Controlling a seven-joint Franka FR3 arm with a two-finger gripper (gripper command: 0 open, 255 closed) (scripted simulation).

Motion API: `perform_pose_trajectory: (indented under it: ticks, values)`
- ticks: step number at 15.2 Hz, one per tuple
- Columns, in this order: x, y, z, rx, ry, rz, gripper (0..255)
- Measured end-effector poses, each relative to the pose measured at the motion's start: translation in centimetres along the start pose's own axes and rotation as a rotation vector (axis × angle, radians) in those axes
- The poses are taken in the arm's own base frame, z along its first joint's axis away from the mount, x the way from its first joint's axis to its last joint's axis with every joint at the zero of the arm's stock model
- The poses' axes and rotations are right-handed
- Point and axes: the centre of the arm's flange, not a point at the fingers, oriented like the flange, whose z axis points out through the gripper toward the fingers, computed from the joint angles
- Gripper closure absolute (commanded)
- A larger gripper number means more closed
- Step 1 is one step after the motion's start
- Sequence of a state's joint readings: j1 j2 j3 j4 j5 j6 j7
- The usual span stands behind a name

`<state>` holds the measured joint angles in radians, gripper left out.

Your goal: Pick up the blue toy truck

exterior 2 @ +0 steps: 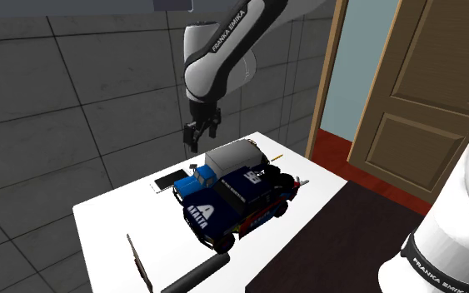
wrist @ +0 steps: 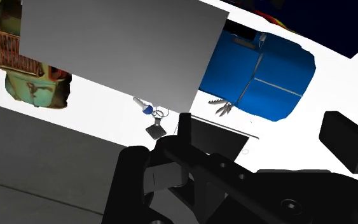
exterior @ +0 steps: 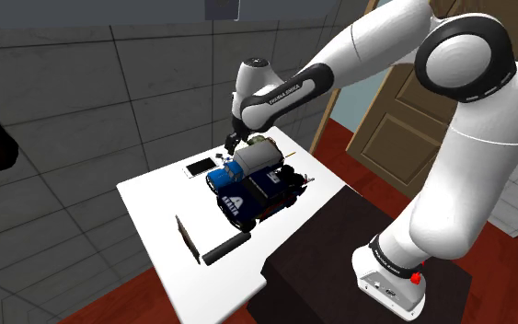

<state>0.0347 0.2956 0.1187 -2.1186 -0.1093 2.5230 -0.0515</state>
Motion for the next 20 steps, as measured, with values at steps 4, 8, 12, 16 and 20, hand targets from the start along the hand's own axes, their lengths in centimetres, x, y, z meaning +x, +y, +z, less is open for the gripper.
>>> perform_pose_trajectory:
  ticks: [4, 8, 12, 16, 20]
  values:
    - [2.5, -0.5, 4.5, 0.0, -0.002, -0.031, 0]
    - [4.3, -1.0, 7.9, 0.001, -0.004, -0.051, 0]
    - [4.3, -1.1, 10.3, 0.0, -0.004, -0.053, 0]
    - [4.1, -1.2, 11.4, 0.0, -0.004, -0.053, 255]
    - [4.2, -1.1, 11.2, 0.0, 0.002, -0.053, 255]
